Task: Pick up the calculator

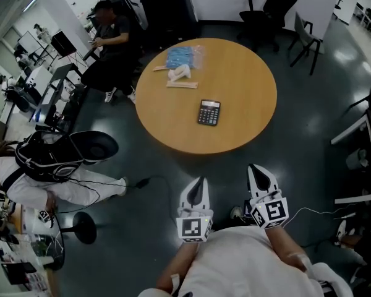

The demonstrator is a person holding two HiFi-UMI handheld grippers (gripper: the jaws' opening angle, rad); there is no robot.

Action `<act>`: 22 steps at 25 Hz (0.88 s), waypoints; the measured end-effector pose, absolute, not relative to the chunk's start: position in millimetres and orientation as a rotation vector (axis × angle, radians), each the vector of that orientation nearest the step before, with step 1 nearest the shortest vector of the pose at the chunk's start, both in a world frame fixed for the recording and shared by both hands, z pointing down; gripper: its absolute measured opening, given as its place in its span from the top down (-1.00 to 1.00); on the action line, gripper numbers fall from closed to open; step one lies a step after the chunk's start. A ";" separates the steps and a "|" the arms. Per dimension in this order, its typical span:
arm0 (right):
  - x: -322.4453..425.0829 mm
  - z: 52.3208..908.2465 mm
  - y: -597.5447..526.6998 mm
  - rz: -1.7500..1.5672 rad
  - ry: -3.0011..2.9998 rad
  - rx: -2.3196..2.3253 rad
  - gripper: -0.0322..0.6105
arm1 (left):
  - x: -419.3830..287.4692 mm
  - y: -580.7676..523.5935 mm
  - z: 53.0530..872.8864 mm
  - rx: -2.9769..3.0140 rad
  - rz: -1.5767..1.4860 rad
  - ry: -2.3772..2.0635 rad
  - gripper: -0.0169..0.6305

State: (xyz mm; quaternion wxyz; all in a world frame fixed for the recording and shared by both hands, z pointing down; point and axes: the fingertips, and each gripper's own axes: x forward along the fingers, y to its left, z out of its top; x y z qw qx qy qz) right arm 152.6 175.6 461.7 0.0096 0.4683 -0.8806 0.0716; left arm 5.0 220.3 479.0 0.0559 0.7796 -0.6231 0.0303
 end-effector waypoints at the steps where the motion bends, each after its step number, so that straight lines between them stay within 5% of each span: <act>1: 154.4 461.8 174.1 0.218 -2.752 1.453 0.86 | 5.1 217.4 480.2 2.360 0.091 -1.894 0.93; 22: 110.1 496.5 14.3 0.237 -2.726 1.361 0.86 | -63.0 0.9 544.7 2.498 0.166 -1.580 0.93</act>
